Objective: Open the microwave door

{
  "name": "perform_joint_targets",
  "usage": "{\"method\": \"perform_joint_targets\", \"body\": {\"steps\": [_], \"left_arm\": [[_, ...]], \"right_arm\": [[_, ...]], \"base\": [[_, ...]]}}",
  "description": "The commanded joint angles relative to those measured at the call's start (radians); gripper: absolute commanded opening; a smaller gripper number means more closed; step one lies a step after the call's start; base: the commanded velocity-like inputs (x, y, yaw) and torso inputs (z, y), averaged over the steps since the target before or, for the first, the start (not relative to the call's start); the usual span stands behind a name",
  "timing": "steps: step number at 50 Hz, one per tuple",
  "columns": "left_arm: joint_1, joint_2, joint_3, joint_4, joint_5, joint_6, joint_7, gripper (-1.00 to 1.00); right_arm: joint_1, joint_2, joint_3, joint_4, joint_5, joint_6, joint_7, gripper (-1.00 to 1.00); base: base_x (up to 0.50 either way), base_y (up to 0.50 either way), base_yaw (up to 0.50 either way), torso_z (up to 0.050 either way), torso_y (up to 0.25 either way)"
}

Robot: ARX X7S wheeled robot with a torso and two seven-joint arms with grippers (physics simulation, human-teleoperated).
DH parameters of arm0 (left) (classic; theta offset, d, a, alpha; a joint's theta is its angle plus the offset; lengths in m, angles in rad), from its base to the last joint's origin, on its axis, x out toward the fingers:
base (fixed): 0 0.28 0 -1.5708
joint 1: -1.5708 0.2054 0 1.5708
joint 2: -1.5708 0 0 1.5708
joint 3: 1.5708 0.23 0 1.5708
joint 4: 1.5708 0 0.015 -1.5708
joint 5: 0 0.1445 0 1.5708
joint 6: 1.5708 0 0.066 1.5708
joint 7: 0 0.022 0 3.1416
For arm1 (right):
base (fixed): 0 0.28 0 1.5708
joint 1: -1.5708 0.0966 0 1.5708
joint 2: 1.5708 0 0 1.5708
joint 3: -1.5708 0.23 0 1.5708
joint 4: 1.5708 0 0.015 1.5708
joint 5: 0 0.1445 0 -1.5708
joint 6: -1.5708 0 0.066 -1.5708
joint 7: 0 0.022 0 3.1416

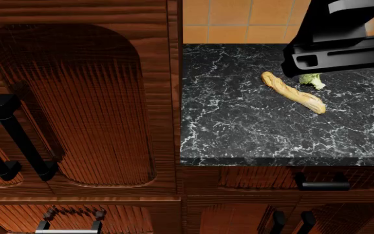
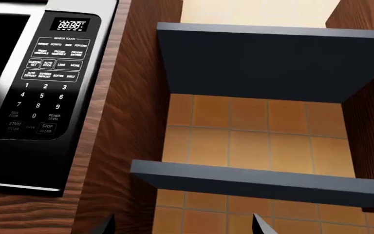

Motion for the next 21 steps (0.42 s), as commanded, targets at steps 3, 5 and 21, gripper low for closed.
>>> {"method": "perform_joint_targets", "body": {"steps": [3, 5, 21], "left_arm": [[0.000, -0.078, -0.006, 0.032, 0.085, 0.042, 0.039, 1.00], [0.000, -0.069, -0.006, 0.036, 0.097, 0.047, 0.041, 1.00], [0.000, -0.033, -0.009, 0.024, 0.139, 0.082, 0.045, 1.00]], "right_arm": [[0.028, -0.009, -0.020, 0.004, 0.008, 0.011, 0.008, 1.00], [0.024, -0.006, -0.017, 0.004, 0.006, 0.007, 0.005, 1.00], [0.007, 0.007, -0.004, 0.003, 0.002, -0.013, -0.005, 1.00]], "base": [[0.00, 0.00, 0.00, 0.000, 0.000], [0.00, 0.00, 0.00, 0.000, 0.000], [0.00, 0.00, 0.00, 0.000, 0.000]]}}
